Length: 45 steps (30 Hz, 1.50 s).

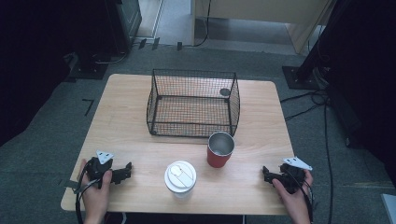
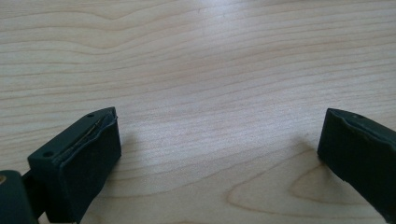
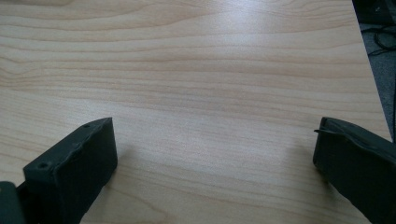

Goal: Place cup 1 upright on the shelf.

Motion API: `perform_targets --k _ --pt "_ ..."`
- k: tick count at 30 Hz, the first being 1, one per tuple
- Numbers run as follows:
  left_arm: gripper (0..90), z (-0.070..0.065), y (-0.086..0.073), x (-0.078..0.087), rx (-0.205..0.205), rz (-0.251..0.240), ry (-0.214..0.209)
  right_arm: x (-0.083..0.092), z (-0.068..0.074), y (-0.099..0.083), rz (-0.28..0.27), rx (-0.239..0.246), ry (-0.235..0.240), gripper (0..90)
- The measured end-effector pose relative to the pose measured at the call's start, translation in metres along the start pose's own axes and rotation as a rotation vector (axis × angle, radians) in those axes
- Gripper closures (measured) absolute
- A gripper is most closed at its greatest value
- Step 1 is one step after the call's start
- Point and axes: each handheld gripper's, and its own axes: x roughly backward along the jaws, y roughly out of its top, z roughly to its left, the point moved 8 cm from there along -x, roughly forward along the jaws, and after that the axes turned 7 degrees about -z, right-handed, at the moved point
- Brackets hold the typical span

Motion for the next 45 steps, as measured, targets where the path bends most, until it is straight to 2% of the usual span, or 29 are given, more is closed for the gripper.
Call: perform_targets --k 7,9,15,16,20,24,29,33,39,45 --pt "0.0 0.0 0.0 0.0 0.0 0.0 0.0 0.0 0.0 0.0 0.0 0.0 0.0 0.0" --pt "0.0 0.0 0.0 0.0 0.0 0.0 0.0 0.001 0.0 0.0 -0.007 0.002 -0.02 0.0" --pt "0.0 0.0 0.0 0.0 -0.001 0.0 0.0 0.004 0.004 0.0 -0.008 0.046 -0.011 0.0" --pt "0.0 0.0 0.0 0.0 0.0 0.0 0.0 0.004 0.008 0.0 -0.02 0.076 -0.003 0.0" --pt "0.0 0.0 0.0 0.0 0.0 0.0 0.0 0.006 0.019 0.004 -0.042 0.125 0.017 0.0" --pt "0.0 0.0 0.0 0.0 0.0 0.0 0.0 0.011 0.032 0.012 -0.063 0.111 0.065 0.0" --pt "0.0 0.0 0.0 0.0 0.0 0.0 -0.001 0.016 0.049 0.019 -0.075 0.117 0.12 0.0" --pt "0.0 0.0 0.0 0.0 0.0 -0.001 0.0 0.017 0.063 0.023 -0.083 0.145 0.146 0.0" --pt "0.0 0.0 0.0 0.0 0.0 0.0 0.0 0.018 0.085 0.029 -0.087 0.159 0.197 0.0" --pt "0.0 0.0 0.0 0.0 -0.001 0.0 0.0 0.018 0.101 0.034 -0.094 0.158 0.234 0.0"
